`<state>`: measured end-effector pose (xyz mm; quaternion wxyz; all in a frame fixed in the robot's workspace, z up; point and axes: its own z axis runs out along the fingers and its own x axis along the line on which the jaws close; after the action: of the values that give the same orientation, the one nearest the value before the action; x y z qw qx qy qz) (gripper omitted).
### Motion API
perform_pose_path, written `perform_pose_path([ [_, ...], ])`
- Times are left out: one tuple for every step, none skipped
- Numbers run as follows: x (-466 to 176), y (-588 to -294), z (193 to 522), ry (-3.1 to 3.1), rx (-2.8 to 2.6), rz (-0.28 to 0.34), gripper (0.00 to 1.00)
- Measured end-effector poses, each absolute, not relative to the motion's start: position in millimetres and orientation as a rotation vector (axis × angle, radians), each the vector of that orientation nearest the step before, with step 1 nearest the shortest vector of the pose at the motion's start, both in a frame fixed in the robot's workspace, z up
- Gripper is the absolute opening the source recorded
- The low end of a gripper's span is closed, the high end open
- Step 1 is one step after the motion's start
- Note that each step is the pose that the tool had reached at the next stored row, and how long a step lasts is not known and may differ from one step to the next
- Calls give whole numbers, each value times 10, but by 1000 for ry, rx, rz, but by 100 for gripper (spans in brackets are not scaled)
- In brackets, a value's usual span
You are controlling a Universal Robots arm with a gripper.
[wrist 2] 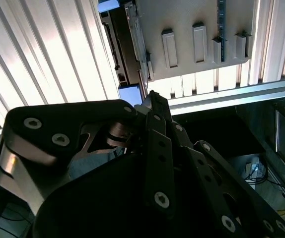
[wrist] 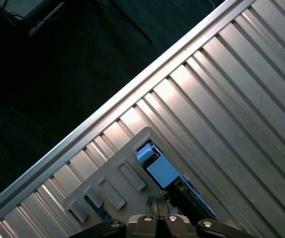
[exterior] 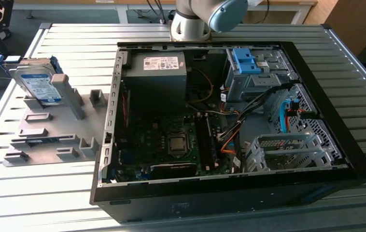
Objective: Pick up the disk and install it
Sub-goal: 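Pick up the disk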
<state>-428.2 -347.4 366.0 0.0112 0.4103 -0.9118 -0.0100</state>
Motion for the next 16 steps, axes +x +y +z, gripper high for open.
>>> perform_pose_path([
  [-4282,-3474,3660,-2844,1280,-31,11],
  [-4282,-3474,3660,-2844,1280,-31,11],
  [-4282,-3474,3660,-2844,1280,-31,11],
  [-4282,-3474,3660,-2844,1281,-31,11],
  [-4282,-3474,3660,-2843,1283,-31,11],
  [-4282,-3474,3660,-2842,1285,-31,11],
  [-4282,-3474,3660,-2841,1287,-31,11],
  [-4282,-3474,3660,-2840,1289,-31,11],
  [-4282,-3474,3660,-2838,1293,-31,11],
  [-4282,-3474,3660,-2837,1297,-31,11],
  [-4282,-3474,3660,-2834,1301,-31,11],
  [-4282,-3474,3660,-2832,1306,-31,11],
  [-4282,-3474,3660,-2830,1311,-31,11],
  [-4282,-3474,3660,-2827,1316,-31,11],
  [-4282,-3474,3660,-2825,1321,-31,11],
  [-4282,-3474,3660,-2823,1326,-31,11],
])
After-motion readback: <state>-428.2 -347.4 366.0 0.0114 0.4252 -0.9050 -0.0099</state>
